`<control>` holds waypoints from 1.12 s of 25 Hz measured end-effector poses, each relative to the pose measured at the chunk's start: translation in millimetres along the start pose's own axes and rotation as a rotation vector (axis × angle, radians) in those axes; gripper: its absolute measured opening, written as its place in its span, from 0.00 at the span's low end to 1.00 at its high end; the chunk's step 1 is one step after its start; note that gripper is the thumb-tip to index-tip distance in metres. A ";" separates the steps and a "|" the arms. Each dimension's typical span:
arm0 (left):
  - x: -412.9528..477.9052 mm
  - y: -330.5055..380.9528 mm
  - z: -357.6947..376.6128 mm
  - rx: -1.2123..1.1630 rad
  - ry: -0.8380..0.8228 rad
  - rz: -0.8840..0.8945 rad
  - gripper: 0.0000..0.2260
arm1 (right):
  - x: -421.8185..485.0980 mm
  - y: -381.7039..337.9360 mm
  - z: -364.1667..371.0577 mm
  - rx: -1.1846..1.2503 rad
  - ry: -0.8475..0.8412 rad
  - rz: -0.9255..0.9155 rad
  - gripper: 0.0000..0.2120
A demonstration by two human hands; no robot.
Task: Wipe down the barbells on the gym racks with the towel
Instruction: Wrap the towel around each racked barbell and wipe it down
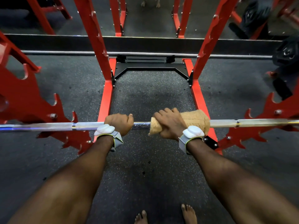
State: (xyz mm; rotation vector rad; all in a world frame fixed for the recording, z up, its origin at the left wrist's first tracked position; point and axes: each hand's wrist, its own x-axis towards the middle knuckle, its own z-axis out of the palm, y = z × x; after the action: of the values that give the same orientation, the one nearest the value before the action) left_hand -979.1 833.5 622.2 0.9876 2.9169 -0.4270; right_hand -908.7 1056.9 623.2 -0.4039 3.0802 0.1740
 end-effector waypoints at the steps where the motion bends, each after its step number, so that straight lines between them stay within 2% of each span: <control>1: -0.7 -1.5 3.8 0.037 -0.007 0.042 0.18 | -4.6 9.4 3.2 0.001 0.035 -0.013 0.23; 5: 4.7 -6.5 6.4 0.042 -0.039 0.109 0.19 | -26.3 44.6 10.1 -0.025 0.025 0.061 0.26; 12: 7.7 -6.3 6.2 0.037 -0.048 0.104 0.13 | 9.6 -23.0 3.1 -0.047 0.021 0.064 0.24; 15: 7.2 -8.3 4.8 0.044 -0.062 0.113 0.15 | -6.1 10.6 9.8 -0.024 0.055 0.011 0.26; 19: 8.6 -7.5 4.6 0.013 -0.079 0.094 0.14 | -31.2 47.1 11.3 -0.010 0.029 0.106 0.25; 23: 10.3 -5.1 6.1 -0.015 -0.086 0.041 0.10 | -10.3 20.6 -3.6 0.009 -0.121 0.098 0.23; 25: 10.6 -5.2 8.3 0.015 -0.070 0.058 0.10 | 8.5 -4.3 -9.1 0.027 -0.139 0.090 0.21; 28: 10.8 -6.4 9.9 0.032 -0.062 0.053 0.11 | 31.6 -52.1 -1.8 0.060 -0.127 -0.016 0.18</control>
State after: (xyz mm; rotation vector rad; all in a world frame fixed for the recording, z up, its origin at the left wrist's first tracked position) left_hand -992.2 832.3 613.0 1.0336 2.8308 -0.4934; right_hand -925.8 998.6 618.0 -0.3977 2.9481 0.1026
